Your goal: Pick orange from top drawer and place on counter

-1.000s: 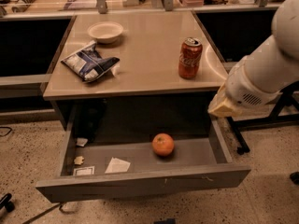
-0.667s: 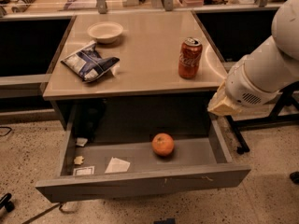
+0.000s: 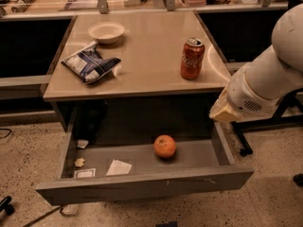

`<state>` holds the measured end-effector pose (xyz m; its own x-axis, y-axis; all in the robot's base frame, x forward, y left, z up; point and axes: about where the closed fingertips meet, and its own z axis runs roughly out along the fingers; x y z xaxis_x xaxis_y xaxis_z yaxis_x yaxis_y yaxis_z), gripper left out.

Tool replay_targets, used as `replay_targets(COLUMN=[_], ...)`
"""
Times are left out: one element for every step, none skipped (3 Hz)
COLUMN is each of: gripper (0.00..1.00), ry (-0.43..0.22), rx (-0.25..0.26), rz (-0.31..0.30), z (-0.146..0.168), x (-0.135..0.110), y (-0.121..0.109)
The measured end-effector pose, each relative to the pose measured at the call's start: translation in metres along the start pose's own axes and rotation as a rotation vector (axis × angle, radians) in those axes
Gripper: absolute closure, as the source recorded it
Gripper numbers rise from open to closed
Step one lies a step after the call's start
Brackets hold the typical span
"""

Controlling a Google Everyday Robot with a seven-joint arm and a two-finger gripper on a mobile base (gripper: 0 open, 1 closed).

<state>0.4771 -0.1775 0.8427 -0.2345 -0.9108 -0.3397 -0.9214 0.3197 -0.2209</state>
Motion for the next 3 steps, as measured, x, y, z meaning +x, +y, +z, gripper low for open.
replay_targets(gripper=[1.00,1.00,0.81], ry=[-0.036,-0.102,-0.166], rx=[-0.051,-0.085,-0.095], rz=[0.005,0.000,0.004], z=[0.048,0.096,0.126], x=[0.011,0.006,-0.003], y=[0.012,0.021,0.023])
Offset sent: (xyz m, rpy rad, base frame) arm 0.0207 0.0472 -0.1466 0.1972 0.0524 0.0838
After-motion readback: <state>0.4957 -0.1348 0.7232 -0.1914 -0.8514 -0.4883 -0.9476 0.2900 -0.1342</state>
